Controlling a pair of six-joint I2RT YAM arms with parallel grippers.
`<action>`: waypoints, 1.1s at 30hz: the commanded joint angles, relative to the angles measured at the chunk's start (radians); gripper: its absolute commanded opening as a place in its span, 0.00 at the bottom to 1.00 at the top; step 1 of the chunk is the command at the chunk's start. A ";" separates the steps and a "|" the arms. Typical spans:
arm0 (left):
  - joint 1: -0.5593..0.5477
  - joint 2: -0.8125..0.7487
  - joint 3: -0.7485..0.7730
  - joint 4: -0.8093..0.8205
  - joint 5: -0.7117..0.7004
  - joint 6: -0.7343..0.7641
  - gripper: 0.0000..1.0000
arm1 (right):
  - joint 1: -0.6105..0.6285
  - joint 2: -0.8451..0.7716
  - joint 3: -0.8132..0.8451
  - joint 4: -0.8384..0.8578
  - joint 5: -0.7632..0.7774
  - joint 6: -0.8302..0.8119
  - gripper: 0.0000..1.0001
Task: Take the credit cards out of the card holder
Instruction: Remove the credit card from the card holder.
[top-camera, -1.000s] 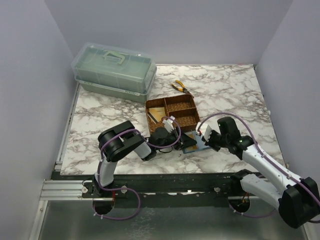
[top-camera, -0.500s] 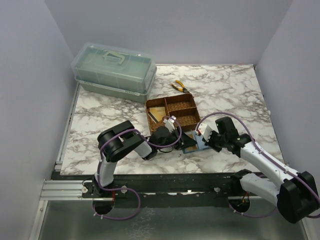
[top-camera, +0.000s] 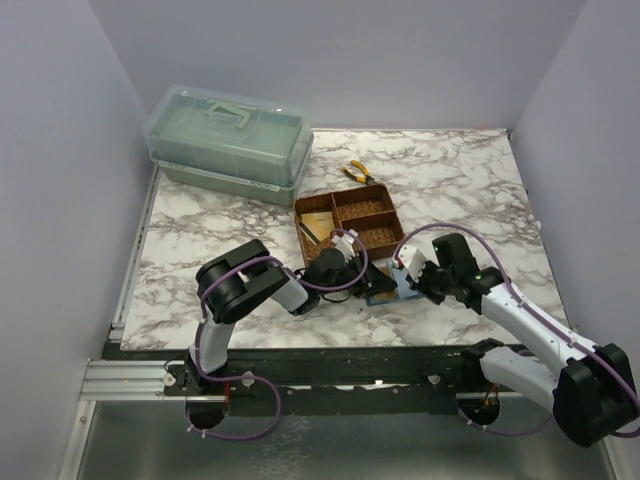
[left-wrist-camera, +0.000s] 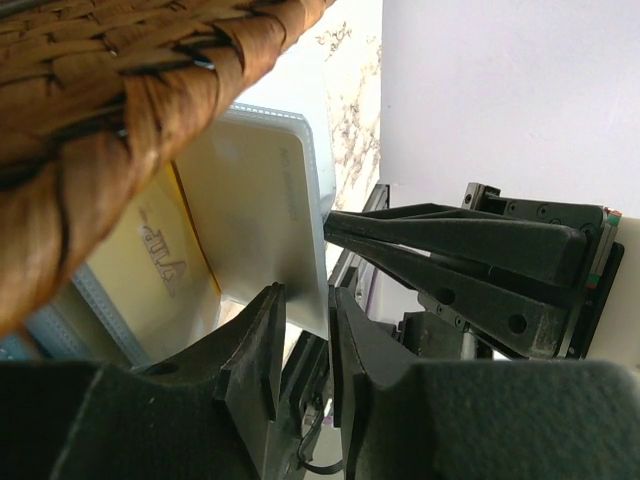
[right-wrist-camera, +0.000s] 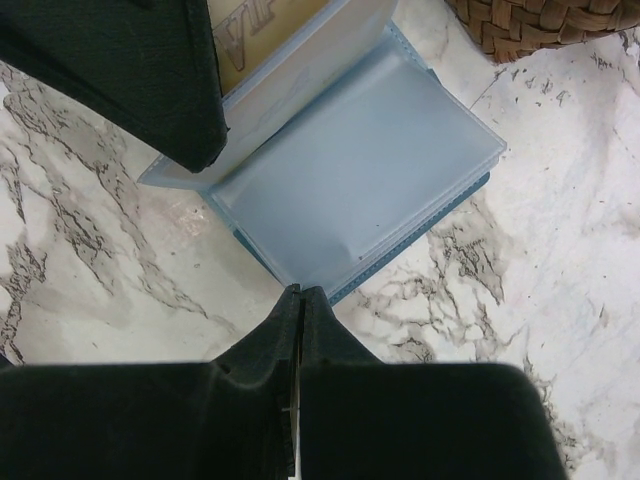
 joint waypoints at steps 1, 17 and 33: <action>-0.008 0.047 0.005 -0.153 0.032 -0.002 0.29 | -0.005 -0.011 0.027 -0.049 -0.008 0.005 0.00; -0.023 0.040 0.014 -0.181 0.024 0.012 0.29 | -0.006 -0.036 0.044 -0.102 -0.043 -0.009 0.00; -0.024 0.042 0.022 -0.198 0.037 0.035 0.29 | -0.007 -0.020 0.052 -0.099 -0.076 -0.015 0.01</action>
